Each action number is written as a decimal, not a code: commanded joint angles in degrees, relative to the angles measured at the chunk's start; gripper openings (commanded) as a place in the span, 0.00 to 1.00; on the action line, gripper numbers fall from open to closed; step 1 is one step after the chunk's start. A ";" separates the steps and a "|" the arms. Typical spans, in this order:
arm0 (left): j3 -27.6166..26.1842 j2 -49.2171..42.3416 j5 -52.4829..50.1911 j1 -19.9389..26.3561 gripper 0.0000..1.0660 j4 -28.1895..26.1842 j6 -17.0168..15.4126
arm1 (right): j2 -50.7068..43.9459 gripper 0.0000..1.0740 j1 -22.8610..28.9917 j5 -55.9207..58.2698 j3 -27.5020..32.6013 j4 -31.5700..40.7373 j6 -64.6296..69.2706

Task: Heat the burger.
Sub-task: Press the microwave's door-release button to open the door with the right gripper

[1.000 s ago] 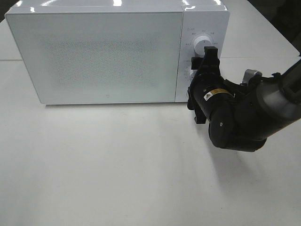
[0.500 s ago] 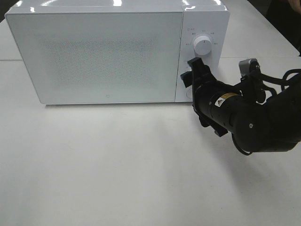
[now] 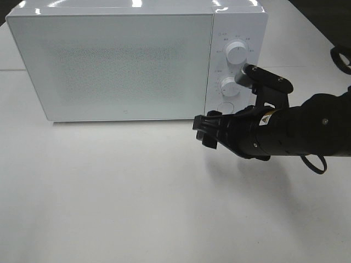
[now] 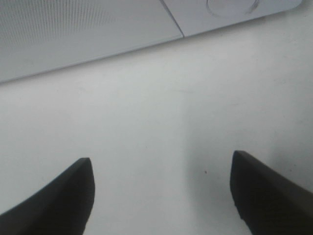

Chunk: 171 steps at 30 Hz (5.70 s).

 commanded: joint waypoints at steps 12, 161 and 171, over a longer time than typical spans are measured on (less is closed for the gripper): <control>0.17 -0.97 0.00 0.11 0.92 -0.06 -0.23 | -9.85 0.70 -0.17 20.97 -0.06 -2.46 -15.47; 0.17 -0.92 0.00 0.11 0.92 -0.06 -0.23 | -20.80 0.71 -23.32 -28.48 22.75 -16.56 -16.39; 0.17 -0.92 0.00 0.11 0.92 -0.06 -0.23 | -8.71 0.71 -5.44 -43.37 22.40 4.35 -23.55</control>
